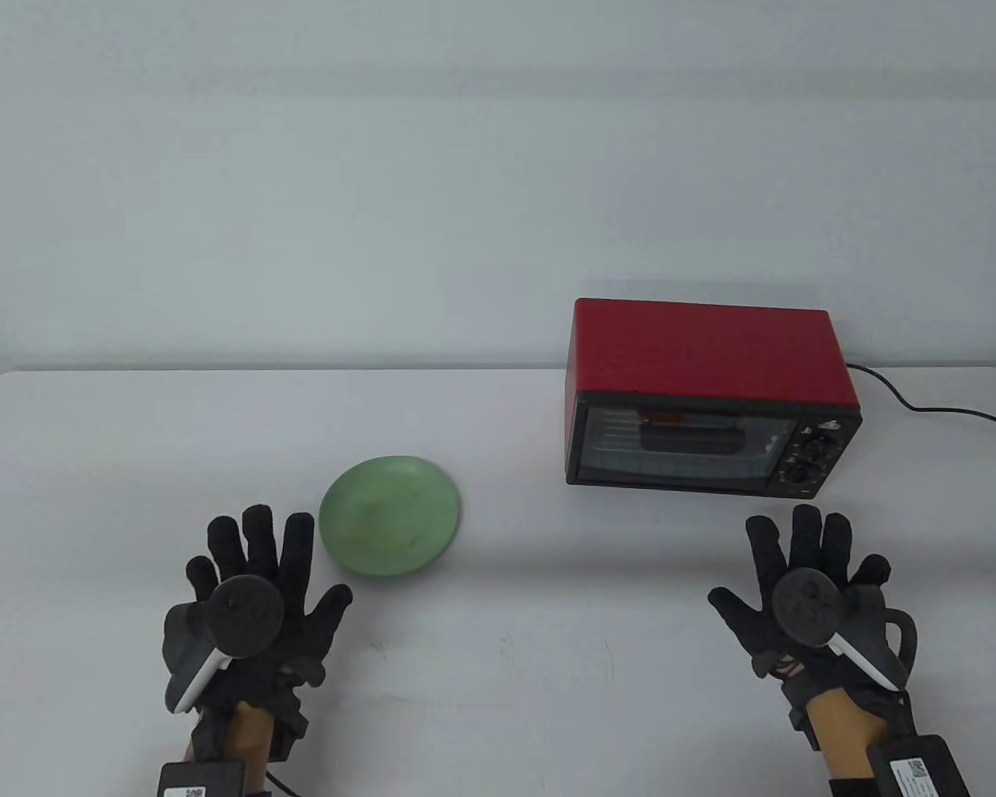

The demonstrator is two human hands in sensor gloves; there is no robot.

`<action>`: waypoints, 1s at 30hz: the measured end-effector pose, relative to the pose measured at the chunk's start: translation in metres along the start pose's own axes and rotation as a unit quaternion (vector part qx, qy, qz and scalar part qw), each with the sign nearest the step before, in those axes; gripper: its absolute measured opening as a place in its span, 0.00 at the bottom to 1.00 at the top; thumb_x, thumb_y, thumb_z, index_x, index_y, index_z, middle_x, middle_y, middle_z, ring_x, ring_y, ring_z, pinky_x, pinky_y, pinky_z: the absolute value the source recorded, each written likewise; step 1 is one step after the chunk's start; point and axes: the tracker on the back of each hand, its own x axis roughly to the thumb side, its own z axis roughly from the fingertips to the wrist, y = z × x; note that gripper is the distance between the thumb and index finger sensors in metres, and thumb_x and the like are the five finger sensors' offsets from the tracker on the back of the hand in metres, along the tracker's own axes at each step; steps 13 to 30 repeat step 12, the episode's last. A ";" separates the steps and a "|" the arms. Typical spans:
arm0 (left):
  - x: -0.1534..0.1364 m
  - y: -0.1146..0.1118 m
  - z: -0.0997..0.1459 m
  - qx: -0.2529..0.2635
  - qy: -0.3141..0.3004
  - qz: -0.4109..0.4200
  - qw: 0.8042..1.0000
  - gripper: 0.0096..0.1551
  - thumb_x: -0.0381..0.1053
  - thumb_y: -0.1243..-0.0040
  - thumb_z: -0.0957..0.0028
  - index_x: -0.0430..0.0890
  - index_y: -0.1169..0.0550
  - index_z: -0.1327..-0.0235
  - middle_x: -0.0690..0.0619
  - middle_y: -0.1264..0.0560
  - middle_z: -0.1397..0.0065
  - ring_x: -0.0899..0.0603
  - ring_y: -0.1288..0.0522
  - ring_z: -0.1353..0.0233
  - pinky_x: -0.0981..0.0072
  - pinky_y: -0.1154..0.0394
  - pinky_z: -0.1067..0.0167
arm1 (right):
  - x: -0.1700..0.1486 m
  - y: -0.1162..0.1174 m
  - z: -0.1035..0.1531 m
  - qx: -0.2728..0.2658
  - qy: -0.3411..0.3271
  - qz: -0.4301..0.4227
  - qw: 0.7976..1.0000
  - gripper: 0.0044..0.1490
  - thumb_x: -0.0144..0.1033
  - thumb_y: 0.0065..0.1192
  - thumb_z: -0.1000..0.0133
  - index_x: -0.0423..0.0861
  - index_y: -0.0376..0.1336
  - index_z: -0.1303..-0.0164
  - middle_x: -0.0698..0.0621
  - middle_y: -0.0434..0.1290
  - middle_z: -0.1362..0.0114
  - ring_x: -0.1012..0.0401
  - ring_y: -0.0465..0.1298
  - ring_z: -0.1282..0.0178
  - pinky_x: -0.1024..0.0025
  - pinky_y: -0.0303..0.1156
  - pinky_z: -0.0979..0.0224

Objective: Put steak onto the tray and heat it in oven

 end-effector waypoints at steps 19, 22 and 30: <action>0.000 -0.005 -0.002 -0.019 0.005 -0.030 0.999 0.53 0.82 0.55 0.56 0.70 0.57 0.19 0.58 0.71 0.15 0.39 0.78 0.17 0.37 0.75 0.29 | 0.012 0.004 -0.001 0.016 -0.001 0.025 1.000 0.60 0.84 0.44 0.43 0.59 0.31 0.14 0.43 0.25 0.15 0.41 0.26 0.17 0.27 0.29 0.33; 0.000 -0.005 -0.002 -0.019 0.005 -0.030 0.999 0.53 0.82 0.55 0.56 0.70 0.57 0.19 0.58 0.71 0.15 0.39 0.78 0.17 0.37 0.75 0.29 | 0.012 0.004 -0.001 0.016 -0.001 0.025 1.000 0.60 0.84 0.44 0.43 0.59 0.31 0.14 0.43 0.25 0.15 0.41 0.26 0.17 0.27 0.29 0.33; 0.000 -0.005 -0.002 -0.019 0.005 -0.030 0.999 0.53 0.82 0.55 0.56 0.70 0.57 0.19 0.58 0.71 0.15 0.39 0.78 0.17 0.37 0.75 0.29 | 0.012 0.004 -0.001 0.016 -0.001 0.025 1.000 0.60 0.84 0.44 0.43 0.59 0.31 0.14 0.43 0.25 0.15 0.41 0.26 0.17 0.27 0.29 0.33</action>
